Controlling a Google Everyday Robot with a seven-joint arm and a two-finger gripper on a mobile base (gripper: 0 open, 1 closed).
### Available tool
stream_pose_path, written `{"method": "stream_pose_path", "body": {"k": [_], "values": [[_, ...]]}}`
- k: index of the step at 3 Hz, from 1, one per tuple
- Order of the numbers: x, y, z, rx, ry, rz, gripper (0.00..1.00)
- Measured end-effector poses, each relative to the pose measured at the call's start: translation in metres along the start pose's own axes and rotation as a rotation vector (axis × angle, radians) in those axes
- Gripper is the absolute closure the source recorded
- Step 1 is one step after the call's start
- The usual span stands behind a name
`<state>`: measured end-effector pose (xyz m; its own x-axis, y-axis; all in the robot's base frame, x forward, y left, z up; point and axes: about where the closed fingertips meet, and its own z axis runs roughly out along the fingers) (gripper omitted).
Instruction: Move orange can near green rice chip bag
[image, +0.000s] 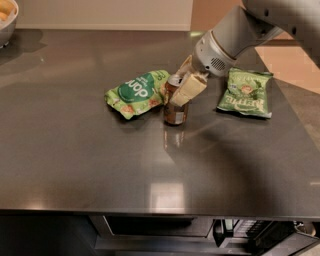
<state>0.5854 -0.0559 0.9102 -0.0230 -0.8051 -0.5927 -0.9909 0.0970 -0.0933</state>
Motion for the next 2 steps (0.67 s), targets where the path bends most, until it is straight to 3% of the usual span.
{"method": "stream_pose_path", "body": {"k": [1, 2], "values": [[-0.0028, -0.0032, 0.0067, -0.002, 0.005, -0.012, 0.84], [-0.0048, -0.007, 0.0114, -0.006, 0.004, -0.013, 0.6]]}}
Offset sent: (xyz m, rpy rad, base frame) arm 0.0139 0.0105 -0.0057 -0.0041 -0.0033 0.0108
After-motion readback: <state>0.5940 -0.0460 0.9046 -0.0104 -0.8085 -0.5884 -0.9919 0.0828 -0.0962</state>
